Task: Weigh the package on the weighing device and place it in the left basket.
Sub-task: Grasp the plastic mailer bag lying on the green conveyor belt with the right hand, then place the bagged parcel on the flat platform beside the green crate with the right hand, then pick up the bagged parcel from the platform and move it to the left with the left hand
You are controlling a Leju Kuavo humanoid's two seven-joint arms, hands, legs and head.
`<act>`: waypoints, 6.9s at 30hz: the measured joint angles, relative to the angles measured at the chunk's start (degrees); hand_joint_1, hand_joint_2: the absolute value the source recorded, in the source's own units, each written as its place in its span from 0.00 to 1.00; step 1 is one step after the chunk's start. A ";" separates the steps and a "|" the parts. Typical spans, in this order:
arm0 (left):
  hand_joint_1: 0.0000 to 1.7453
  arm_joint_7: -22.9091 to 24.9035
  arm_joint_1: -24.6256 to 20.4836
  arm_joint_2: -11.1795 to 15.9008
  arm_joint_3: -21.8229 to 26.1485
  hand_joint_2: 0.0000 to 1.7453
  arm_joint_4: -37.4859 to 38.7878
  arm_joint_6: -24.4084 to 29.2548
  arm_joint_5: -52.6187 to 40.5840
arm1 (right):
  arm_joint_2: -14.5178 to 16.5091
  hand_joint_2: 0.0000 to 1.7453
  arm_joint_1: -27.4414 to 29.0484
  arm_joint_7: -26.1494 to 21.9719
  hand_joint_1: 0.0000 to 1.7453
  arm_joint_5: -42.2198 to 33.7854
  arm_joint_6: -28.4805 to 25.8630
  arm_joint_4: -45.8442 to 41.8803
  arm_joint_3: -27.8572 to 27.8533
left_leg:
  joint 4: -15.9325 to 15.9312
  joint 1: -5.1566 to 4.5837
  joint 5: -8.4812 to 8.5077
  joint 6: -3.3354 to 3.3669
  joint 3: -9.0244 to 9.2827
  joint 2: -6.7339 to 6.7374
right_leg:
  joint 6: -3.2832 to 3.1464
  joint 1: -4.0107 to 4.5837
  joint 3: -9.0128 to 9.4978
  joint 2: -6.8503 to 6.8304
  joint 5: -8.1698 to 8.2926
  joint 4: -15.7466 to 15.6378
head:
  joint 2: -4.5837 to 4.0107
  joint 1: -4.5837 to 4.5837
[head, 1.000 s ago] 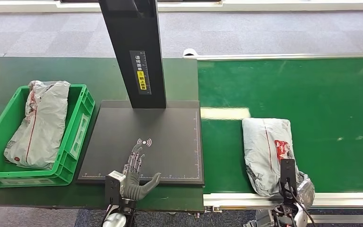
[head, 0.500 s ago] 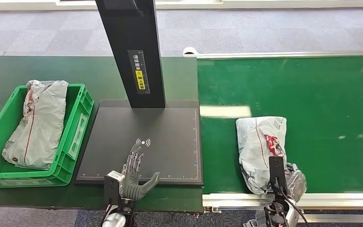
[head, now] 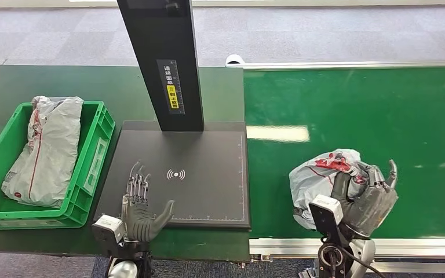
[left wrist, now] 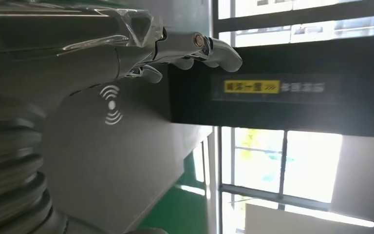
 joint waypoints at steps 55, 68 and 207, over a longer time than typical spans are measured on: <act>0.00 0.02 -7.56 0.07 -6.67 1.00 2.42 1.50 -1.76 | 0.28 1.00 -31.59 3.23 1.00 -40.33 35.17 45.57 28.95 | 0.00 0.01 0.22 -0.03 -0.05 -0.03 | -0.07 0.01 -0.06 -0.02 0.15 0.03 | -0.01 -0.01; 0.00 0.02 -9.02 0.09 -7.19 1.00 4.61 2.37 -0.99 | 0.28 1.00 -34.85 5.69 0.00 -55.70 37.77 46.83 45.50 | 0.00 0.01 0.22 -0.02 -0.06 0.02 | -0.07 0.02 -0.09 0.00 0.16 0.03 | -0.02 0.01; 1.00 4.03 -18.77 12.95 33.26 1.00 -0.78 32.67 -34.03 | -2.37 1.00 0.33 1.56 0.00 -36.06 37.61 11.08 -3.30 | -0.03 0.11 0.30 -0.12 -0.27 -0.06 | -0.17 0.11 -0.33 -0.06 0.19 0.05 | -0.01 0.01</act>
